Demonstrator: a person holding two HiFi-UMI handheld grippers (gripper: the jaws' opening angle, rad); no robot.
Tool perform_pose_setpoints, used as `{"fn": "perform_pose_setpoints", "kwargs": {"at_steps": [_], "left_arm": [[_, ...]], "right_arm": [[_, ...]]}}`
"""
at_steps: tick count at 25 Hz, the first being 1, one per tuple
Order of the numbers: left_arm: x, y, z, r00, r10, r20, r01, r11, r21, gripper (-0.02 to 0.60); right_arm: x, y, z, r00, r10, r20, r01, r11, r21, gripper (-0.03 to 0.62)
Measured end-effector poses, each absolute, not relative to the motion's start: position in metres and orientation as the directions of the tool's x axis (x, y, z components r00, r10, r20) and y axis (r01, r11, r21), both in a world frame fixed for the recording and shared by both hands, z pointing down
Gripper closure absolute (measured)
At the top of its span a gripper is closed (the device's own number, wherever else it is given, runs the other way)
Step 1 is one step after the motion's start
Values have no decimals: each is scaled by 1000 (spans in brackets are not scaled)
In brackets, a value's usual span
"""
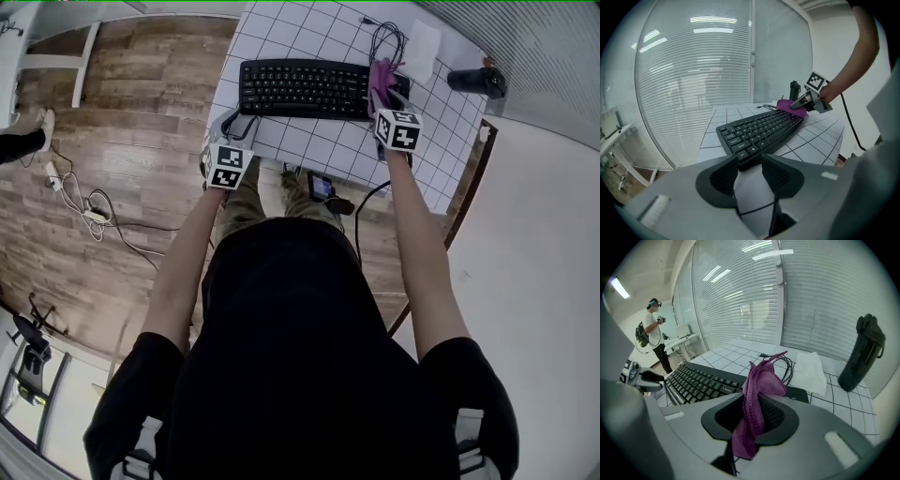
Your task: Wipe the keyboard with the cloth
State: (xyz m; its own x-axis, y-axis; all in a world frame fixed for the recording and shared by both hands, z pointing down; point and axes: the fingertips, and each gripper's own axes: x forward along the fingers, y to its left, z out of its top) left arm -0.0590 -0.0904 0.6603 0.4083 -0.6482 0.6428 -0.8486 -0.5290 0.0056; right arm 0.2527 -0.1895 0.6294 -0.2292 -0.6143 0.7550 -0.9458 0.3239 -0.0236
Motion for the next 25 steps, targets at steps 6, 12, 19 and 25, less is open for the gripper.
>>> {"fn": "perform_pose_setpoints", "kwargs": {"at_steps": [6, 12, 19, 25], "left_arm": [[-59, -91, 660, 410, -652, 638, -850, -527, 7, 430], [-59, -91, 660, 414, -653, 634, -848, -530, 8, 430], [-59, -91, 661, 418, -659, 625, -850, -526, 13, 428], [-58, -90, 660, 425, -656, 624, -847, -530, 20, 428]], "right_arm": [[234, -191, 631, -262, -608, 750, -937, 345, -47, 493], [218, -191, 631, -283, -602, 747, -930, 364, -59, 493], [214, -190, 632, -282, -602, 747, -932, 357, -64, 493], [204, -189, 631, -300, -598, 743, -927, 368, -77, 493]]}}
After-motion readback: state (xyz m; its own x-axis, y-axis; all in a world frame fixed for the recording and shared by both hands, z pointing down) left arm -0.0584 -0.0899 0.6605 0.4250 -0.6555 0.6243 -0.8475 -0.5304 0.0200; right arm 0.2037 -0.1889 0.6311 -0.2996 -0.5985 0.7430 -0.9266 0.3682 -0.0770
